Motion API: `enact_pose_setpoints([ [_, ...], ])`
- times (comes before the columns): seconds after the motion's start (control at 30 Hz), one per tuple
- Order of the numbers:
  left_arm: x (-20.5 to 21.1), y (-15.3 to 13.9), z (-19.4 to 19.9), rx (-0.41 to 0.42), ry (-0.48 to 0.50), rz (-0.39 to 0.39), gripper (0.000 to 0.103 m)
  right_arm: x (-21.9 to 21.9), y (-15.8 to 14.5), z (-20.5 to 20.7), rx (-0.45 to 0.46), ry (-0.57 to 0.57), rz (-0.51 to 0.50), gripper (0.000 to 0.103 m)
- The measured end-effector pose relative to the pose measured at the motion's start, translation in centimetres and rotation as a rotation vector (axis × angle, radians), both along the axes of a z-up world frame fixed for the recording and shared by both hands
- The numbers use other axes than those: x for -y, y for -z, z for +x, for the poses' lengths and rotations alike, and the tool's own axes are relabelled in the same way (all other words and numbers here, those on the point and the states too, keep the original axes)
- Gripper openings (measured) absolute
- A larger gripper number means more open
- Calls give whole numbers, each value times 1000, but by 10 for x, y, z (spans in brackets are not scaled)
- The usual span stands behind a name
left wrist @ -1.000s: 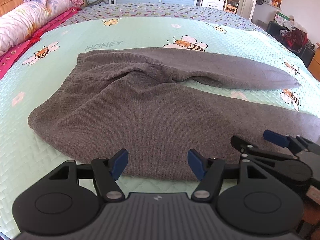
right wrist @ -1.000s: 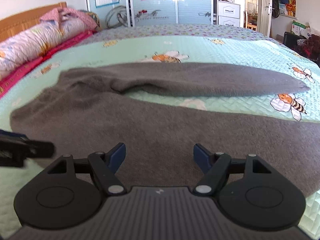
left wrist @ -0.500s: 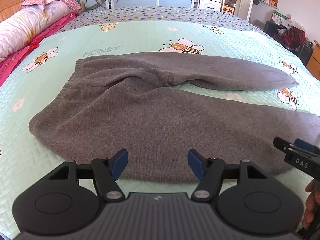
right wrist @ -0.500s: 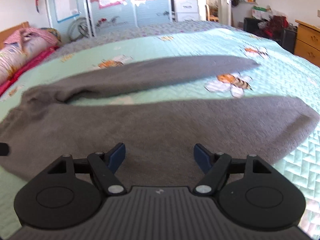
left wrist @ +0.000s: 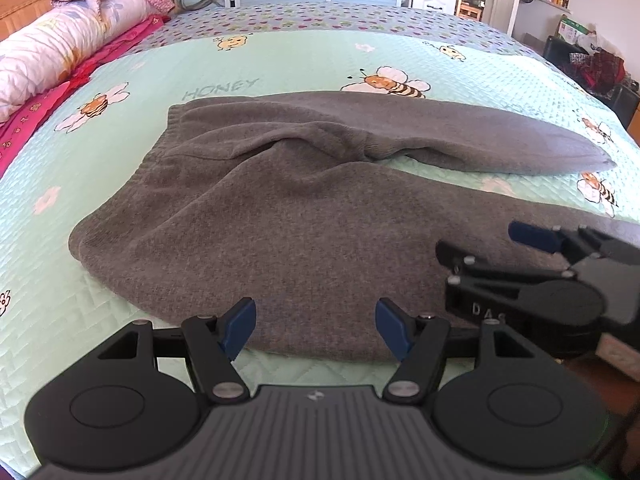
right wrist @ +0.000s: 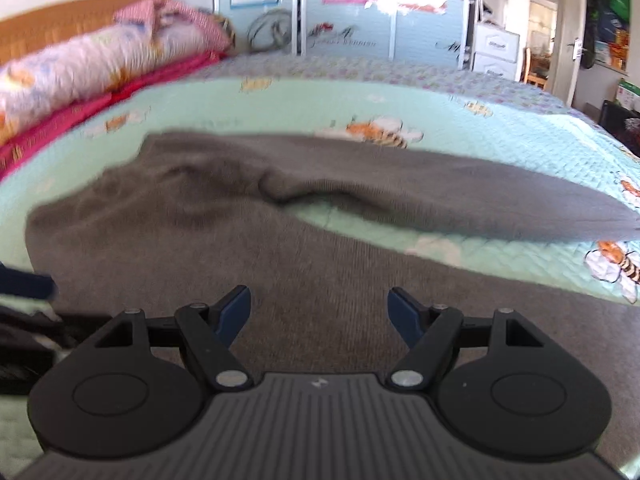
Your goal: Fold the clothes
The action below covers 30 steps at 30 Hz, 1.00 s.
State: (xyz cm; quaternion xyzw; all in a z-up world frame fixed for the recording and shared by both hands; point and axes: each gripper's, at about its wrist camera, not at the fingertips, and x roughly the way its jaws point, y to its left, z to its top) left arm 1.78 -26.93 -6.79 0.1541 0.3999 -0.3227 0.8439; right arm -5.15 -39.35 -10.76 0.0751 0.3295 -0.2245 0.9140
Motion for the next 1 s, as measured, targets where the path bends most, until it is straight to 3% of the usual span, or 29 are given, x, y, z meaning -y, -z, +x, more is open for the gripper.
enact_pose_setpoints([
  [0.07, -3, 2, 3, 1, -6, 1, 69, 4, 8, -7, -35, 22, -13, 77],
  [0.13, -5, 4, 5, -7, -12, 1, 69, 19, 11, -27, -12, 57, 1, 82],
  [0.3, -8, 2, 7, -11, -26, -9, 69, 52, 8, -89, 36, 220, 50, 82],
  [0.4, -8, -1, 6, -9, -26, -27, 69, 52, -2, -118, 79, 308, 39, 82],
  [0.5, -9, -1, 5, -9, -25, -34, 69, 43, -10, -125, 125, 309, 56, 82],
  [0.7, -20, 6, 14, -28, -55, -33, 69, 13, -30, -85, 160, 156, 43, 82],
  [1.0, -37, 25, 77, -36, -215, -82, 69, -5, -58, 40, 177, -34, -15, 83],
])
